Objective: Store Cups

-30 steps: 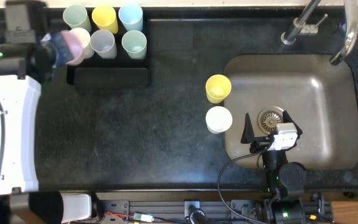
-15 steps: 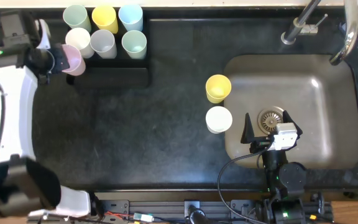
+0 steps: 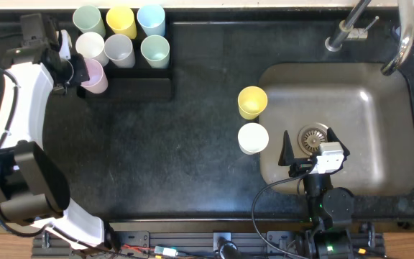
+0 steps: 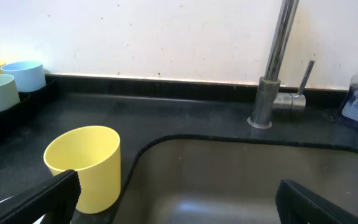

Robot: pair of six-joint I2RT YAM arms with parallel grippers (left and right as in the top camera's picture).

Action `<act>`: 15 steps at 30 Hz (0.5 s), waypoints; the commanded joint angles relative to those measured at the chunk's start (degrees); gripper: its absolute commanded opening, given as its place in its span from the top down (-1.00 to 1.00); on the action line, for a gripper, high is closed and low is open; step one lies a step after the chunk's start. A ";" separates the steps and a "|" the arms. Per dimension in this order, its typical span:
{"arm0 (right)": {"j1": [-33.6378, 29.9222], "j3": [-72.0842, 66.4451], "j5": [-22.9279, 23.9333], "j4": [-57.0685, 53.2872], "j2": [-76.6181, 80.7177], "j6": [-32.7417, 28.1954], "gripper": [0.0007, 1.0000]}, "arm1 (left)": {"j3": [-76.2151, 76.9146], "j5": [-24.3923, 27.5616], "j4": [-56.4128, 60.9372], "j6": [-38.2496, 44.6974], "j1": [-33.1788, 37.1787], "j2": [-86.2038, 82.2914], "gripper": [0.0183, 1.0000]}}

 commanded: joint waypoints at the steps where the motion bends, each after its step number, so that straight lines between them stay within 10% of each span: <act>1: -0.28 -0.76 -0.26 0.39 -0.52 0.00 -1.00 | -0.44 0.94 0.61 1.18 0.11 1.31 0.96; 15: -0.28 -0.76 -0.26 0.39 -0.52 0.00 -0.99 | -0.44 0.09 2.21 -0.44 0.11 2.75 0.60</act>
